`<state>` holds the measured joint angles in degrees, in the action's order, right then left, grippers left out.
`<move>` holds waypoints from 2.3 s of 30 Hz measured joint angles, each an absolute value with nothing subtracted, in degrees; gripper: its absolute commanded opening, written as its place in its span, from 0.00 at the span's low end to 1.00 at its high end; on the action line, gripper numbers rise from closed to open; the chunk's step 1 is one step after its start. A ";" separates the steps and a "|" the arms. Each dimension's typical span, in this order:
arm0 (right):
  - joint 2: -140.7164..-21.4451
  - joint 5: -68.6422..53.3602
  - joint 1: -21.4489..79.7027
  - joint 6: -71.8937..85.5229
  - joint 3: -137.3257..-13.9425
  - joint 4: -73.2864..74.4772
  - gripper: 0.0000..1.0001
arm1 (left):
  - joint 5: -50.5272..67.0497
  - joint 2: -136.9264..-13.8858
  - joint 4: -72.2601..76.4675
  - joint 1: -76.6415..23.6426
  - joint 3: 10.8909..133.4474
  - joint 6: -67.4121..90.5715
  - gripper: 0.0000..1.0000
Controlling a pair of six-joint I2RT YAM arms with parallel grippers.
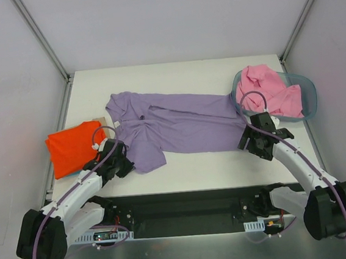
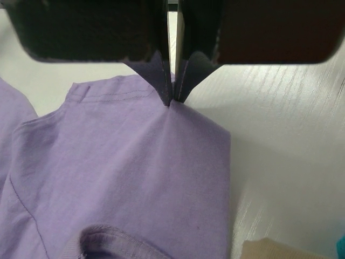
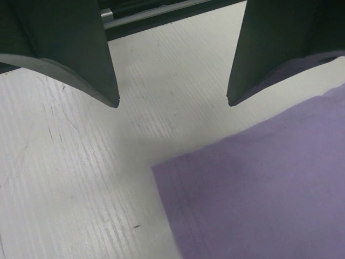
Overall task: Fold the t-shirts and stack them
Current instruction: Flatten out the tshirt
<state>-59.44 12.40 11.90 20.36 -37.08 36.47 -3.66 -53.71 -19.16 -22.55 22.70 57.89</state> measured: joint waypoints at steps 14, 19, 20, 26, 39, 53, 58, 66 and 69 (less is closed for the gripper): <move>-71.24 8.71 6.90 20.18 -35.99 27.90 0.49 | -4.12 -53.80 -19.22 -22.55 22.63 57.65 0.00; -74.48 8.60 6.57 20.05 -36.38 26.52 0.43 | -4.71 -53.12 -19.22 -22.55 22.61 57.63 0.00; -74.74 8.64 6.55 19.97 -36.53 26.48 0.43 | -4.75 -53.12 -19.22 -22.55 22.61 57.63 0.00; -77.41 8.95 6.46 19.88 -38.39 25.87 0.42 | -4.99 -53.12 -19.29 -22.55 22.61 57.45 0.00; -81.34 9.08 5.74 18.61 -41.45 24.67 0.38 | -5.08 -52.45 -19.84 -22.55 22.63 56.77 0.00; -86.30 2.63 3.92 8.43 -45.63 22.57 0.01 | -6.26 -52.31 -20.71 -22.55 23.77 55.64 0.00; -80.40 -1.19 5.72 5.41 -39.97 16.62 0.00 | -7.60 -50.39 -22.68 -22.55 25.12 54.35 0.00; -61.32 4.95 15.00 -0.14 -39.18 13.41 0.01 | -10.87 -41.82 -25.69 -22.55 33.71 50.28 0.00; -52.10 10.37 19.57 -2.48 -39.24 11.55 0.01 | -12.75 -38.37 -26.74 -22.55 39.55 48.42 0.00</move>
